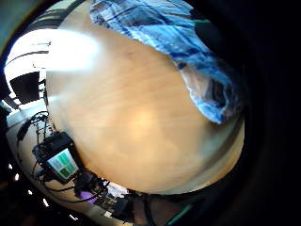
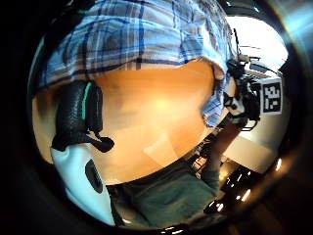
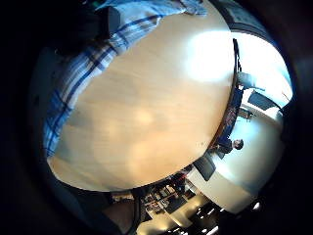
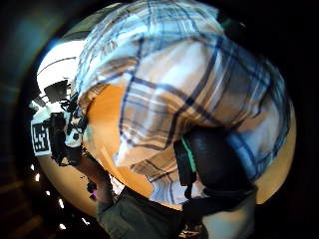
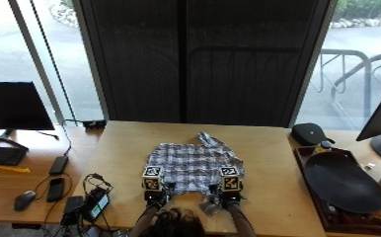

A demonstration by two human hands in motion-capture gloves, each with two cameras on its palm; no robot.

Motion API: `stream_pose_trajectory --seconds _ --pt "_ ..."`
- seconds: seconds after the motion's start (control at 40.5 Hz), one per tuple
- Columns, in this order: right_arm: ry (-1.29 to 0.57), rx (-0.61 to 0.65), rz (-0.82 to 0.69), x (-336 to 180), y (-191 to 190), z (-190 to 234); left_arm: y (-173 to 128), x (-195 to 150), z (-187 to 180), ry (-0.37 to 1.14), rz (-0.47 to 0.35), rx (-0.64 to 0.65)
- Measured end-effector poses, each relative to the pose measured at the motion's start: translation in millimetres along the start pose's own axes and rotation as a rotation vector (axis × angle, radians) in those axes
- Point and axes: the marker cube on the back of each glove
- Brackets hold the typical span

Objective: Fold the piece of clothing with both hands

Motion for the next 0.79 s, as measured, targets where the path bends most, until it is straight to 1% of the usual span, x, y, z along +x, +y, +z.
stream_pose_trajectory --seconds 0.049,0.099,0.173,0.272,0.346,0.42,0.494,0.592,0.642,0.716,0.79 --pt "0.005 0.034 -0.001 -2 -2 -1 -11 -1 0 -0.008 0.014 0.109" --pt "0.027 0.097 -0.009 -4 -5 -5 -20 -3 -2 -0.028 0.013 0.212" --pt "0.114 0.180 0.030 -2 -6 -11 -24 -6 -4 -0.064 0.002 0.291" --pt "0.279 0.265 0.078 -3 -7 -14 -8 -7 -5 -0.103 -0.039 0.261" --pt "0.383 0.345 0.053 -7 -27 -5 4 -6 -8 -0.105 -0.047 0.227" --pt "0.446 0.411 0.043 -8 -52 3 2 -9 -12 -0.114 -0.050 0.233" --pt "0.433 0.373 0.009 -10 -44 -3 -7 -15 -12 -0.117 -0.022 0.221" --pt "0.369 0.296 -0.036 -7 -26 -18 -22 -21 -9 -0.099 0.064 0.170" --pt "0.334 0.270 -0.059 -4 -18 -28 -10 -19 -20 -0.099 0.100 0.126" --pt "0.260 0.221 -0.110 1 -3 -48 24 -15 -47 -0.121 0.143 0.040" --pt "0.183 0.126 -0.175 3 15 -72 37 -16 -67 -0.142 0.163 -0.010"
